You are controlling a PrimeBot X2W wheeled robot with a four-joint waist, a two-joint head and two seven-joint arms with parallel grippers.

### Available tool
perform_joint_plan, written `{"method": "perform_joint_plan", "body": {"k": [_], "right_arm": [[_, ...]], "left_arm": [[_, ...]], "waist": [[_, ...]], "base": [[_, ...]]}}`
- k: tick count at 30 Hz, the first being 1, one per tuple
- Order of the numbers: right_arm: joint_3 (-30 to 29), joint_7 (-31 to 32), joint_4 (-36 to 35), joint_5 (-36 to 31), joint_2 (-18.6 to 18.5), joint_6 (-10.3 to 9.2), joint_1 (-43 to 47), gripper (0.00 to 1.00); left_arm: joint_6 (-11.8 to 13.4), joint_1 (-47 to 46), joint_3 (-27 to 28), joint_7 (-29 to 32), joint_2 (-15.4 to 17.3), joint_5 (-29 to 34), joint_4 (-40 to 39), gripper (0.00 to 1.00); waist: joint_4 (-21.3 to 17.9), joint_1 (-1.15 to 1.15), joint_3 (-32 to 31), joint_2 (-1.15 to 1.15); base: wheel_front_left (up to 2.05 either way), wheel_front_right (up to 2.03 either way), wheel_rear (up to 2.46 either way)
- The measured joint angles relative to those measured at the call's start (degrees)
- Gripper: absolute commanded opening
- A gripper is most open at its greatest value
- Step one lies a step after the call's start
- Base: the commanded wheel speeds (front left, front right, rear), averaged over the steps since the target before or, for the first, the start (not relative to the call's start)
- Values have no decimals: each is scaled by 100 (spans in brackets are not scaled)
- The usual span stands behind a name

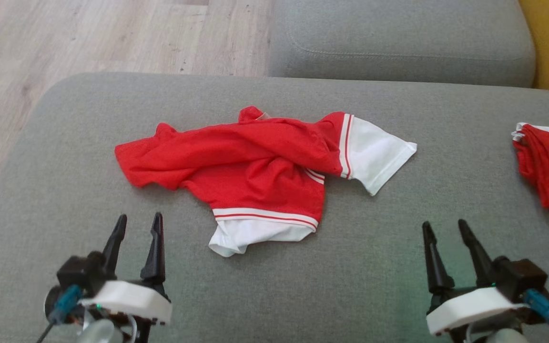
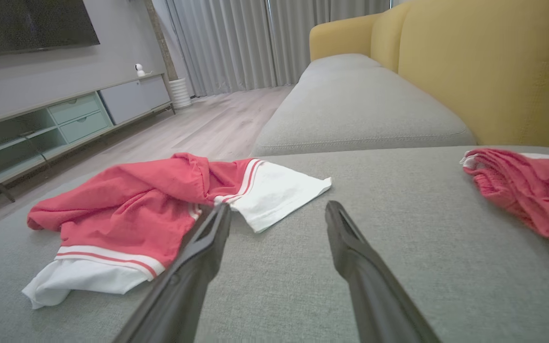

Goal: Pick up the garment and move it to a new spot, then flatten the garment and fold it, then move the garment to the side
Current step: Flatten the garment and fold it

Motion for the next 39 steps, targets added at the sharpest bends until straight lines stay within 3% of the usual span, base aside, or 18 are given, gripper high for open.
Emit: {"method": "perform_joint_plan", "body": {"k": [9,18,27,34,36,37,38,39], "right_arm": [[390,-18,397,54,0,0,-51,100],[1433,220,1528,421,-7,0,-1021,100],[1370,400,2993,404,-20,0,-1953,100],[1421,726,3680,-186,-24,1,-2516,100],[1466,850,3742,-290,-24,0,-2609,44],[1490,913,3746,-330,-25,1,-2627,33],[1504,965,3746,-348,-24,1,-2629,7],[1518,1006,3746,-389,-23,1,-2628,0]], "left_arm": [[253,250,0,-9,-7,2,-346,100],[371,249,-53,-52,-114,116,-610,100],[370,249,-64,-58,-243,116,-614,100],[364,252,-33,-105,-357,116,-576,100],[361,255,-23,-108,-391,116,-566,100],[359,261,-14,-108,-402,116,-563,100],[355,271,-9,-108,-409,116,-558,100],[355,287,-1,-108,-414,116,-547,100]], "waist": [[163,0,32,0],[633,1,194,0],[1253,1,443,0],[1458,1,558,0],[1450,1,552,0],[1430,1,546,0],[1406,1,538,0],[1377,1,529,0]], "base": [[0,0,0],[0,0,0],[0,0,0],[0,0,0],[0,0,0],[0,0,0],[0,0,0],[0,0,0]]}}
